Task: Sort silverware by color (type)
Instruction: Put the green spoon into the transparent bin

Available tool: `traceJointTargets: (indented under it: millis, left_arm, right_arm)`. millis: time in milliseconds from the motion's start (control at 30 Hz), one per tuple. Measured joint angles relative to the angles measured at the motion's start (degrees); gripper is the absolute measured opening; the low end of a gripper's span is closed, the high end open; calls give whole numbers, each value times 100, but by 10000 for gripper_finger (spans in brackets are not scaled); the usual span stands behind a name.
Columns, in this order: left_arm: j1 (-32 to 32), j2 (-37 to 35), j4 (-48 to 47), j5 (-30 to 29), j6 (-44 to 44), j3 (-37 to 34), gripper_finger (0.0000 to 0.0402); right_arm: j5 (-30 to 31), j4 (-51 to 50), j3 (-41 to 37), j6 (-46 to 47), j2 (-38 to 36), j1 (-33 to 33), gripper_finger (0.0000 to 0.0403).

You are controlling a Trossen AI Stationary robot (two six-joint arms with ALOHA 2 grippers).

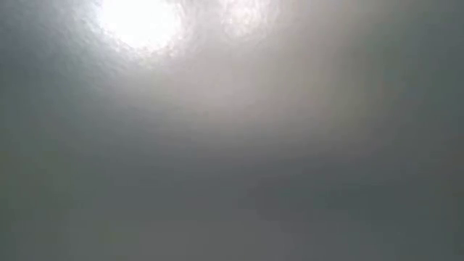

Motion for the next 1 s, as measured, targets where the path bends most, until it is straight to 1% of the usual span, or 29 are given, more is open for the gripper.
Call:
traceJointTargets:
  millis: [167, 267, 367, 500, 633, 733, 800, 867, 1000]
  left_arm:
    - [-1, -2, -1, 2, -2, -1, 132]
    - [0, -2, -2, 1, 0, 0, 132]
    - [1, -1, -1, 1, -2, 0, 132]
    - [1, 0, -1, 0, 0, -1, 132]
    - [0, -1, 2, 1, -1, 0, 132]
    - [-1, 0, 1, 0, -2, 0, 132]
    - [0, -2, 10, 1, -2, 0, 132]
    - [1, 0, 8, 0, -1, 1, 132]
    - [-1, 0, 8, 0, -2, 1, 132]
  right_arm:
    - [8, 155, -291, -90, -26, -28, 139]
    - [7, 289, -359, -169, -25, -28, 127]
    - [7, 372, -367, -174, -38, -28, 96]
    - [6, 392, -370, -172, -98, -29, 35]
    - [70, 387, -266, -179, -312, -26, 31]
    - [597, 705, 75, -368, -543, -26, 31]
    - [971, 778, 340, -709, -656, -28, 31]
    - [1175, 1265, 606, -1141, -677, -25, 31]
    - [1217, 2611, 1097, -2003, -640, 59, 31]
